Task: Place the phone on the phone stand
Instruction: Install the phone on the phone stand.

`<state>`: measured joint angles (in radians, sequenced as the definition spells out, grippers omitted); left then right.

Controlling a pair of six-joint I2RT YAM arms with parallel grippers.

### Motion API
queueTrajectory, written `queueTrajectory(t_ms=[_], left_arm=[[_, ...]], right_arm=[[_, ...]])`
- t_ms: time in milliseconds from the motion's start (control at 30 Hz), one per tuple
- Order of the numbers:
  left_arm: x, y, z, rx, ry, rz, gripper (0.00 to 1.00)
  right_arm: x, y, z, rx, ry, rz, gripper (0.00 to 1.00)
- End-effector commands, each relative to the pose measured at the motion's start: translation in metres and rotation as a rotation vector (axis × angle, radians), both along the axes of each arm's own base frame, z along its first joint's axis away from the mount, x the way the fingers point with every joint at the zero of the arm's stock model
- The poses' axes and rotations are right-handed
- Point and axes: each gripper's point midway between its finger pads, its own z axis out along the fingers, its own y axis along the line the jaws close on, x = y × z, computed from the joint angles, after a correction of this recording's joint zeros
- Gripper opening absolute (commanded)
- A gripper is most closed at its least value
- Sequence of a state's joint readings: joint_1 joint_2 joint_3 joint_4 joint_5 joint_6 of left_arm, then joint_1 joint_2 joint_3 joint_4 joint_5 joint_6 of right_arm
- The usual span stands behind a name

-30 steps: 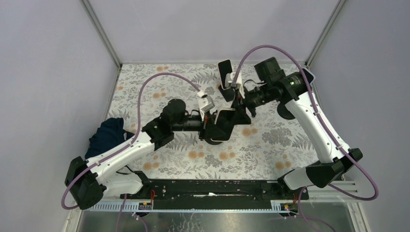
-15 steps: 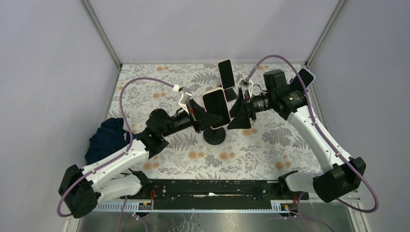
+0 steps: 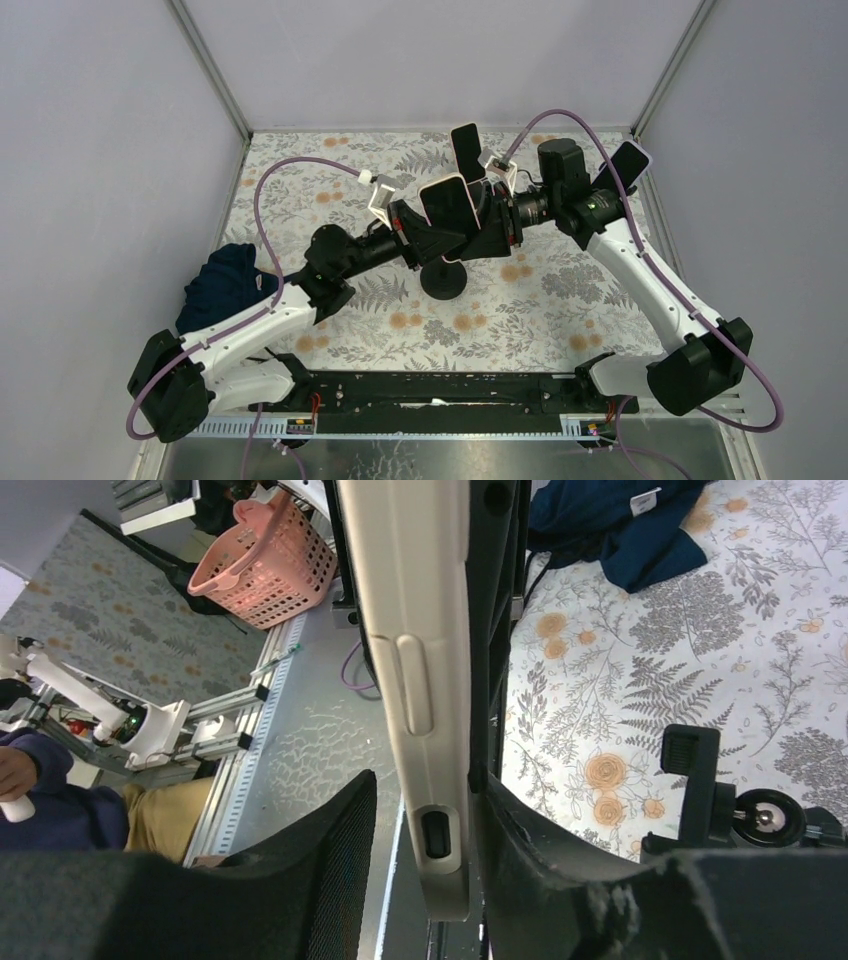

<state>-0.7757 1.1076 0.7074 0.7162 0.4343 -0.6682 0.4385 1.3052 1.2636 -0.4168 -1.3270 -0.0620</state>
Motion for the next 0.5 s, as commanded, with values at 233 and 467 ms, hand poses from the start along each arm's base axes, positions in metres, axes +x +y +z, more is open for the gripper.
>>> queueTrajectory(t_ms=[233,467], left_arm=[[-0.006,0.011,0.049,-0.131,-0.105,0.001,0.22],[0.012,0.038,0.066,-0.012,-0.095,-0.018,0.78]], right_arm=[[-0.013,0.002,0.009,0.047,-0.005,0.071,0.04],[-0.015,0.000,0.008,0.037,-0.024,0.068,0.00]])
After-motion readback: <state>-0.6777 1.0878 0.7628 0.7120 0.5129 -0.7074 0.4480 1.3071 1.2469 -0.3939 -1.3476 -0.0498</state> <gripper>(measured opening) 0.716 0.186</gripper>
